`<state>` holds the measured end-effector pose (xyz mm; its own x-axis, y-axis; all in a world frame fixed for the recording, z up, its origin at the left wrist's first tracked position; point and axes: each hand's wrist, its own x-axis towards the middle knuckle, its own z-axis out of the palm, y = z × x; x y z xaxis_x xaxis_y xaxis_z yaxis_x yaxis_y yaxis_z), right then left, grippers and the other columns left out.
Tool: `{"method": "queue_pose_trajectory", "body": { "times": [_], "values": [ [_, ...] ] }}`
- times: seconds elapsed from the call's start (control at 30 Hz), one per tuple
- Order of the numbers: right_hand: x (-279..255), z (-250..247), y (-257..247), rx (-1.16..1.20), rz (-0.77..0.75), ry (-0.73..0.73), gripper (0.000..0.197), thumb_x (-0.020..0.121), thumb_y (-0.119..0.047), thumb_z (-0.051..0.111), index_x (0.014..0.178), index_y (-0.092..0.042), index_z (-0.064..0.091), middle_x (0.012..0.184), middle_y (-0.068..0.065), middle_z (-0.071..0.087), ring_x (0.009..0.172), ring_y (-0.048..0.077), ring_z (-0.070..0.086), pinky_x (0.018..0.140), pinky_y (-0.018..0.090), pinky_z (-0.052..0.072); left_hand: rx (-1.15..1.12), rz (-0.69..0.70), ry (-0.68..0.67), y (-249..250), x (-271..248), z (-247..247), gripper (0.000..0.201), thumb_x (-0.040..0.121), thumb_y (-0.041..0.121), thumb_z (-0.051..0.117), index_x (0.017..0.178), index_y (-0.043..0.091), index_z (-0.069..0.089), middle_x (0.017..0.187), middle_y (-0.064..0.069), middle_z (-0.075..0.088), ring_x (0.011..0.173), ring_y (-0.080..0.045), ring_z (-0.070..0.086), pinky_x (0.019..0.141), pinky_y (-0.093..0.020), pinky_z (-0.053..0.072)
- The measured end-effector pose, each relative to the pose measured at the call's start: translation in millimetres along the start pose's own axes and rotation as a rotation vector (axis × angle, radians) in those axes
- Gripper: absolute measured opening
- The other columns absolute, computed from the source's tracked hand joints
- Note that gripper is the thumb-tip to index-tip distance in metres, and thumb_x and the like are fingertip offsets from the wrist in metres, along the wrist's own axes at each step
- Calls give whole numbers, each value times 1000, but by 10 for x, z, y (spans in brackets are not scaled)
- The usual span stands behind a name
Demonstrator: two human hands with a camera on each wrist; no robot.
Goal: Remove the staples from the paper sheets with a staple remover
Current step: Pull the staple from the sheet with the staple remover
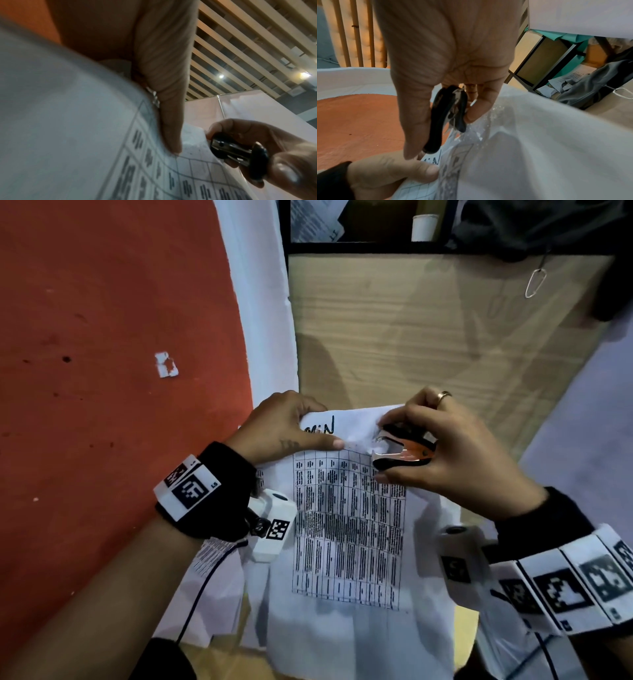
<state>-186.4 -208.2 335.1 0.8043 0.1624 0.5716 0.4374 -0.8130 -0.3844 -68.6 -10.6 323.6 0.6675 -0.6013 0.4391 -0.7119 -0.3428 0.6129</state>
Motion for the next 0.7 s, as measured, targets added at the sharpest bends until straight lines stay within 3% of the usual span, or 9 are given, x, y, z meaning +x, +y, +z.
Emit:
{"method": "queue_pose_trajectory", "body": {
  "times": [0.07, 0.2, 0.37, 0.57, 0.7],
  "values": [
    [-21, -7, 6, -6, -1, -2, 52, 51, -42, 77, 98, -22, 68, 91, -3, 49, 81, 8, 56, 76, 32, 49, -4, -23, -51, 4, -3, -4, 12, 62, 50, 76, 65, 41, 70, 67, 10, 70, 63, -3, 61, 65, -32, 49],
    [-42, -34, 33, -26, -16, 36, 50, 54, -39, 77, 99, -18, 69, 88, 0, 50, 79, 13, 56, 74, 31, 48, -26, -63, -118, -29, 13, -54, 11, 65, 41, 77, 68, 31, 72, 75, 0, 74, 69, -12, 66, 70, -33, 50],
    [-46, -79, 87, -49, -19, 45, 55, 52, -44, 77, 100, -20, 68, 87, -4, 49, 77, 5, 53, 72, 19, 43, -80, -75, -94, -34, -24, -123, 10, 68, 35, 81, 64, 33, 72, 71, 9, 73, 65, -3, 65, 67, -26, 48],
    [-53, -102, 143, -48, -23, 60, 56, 52, -44, 82, 101, -20, 68, 87, -7, 49, 78, 3, 50, 72, 17, 42, -94, -88, -103, -18, -73, -176, 11, 71, 18, 79, 72, 24, 70, 68, 17, 71, 62, 6, 64, 61, -14, 47],
    [-59, -113, 186, -45, -20, 75, 56, 51, -47, 78, 100, -22, 67, 87, -7, 48, 81, 1, 51, 72, 15, 41, -135, -110, -39, -55, -83, -198, 25, 61, 34, 85, 77, 17, 75, 79, 1, 75, 68, -6, 67, 69, -30, 52]
  ]
}}
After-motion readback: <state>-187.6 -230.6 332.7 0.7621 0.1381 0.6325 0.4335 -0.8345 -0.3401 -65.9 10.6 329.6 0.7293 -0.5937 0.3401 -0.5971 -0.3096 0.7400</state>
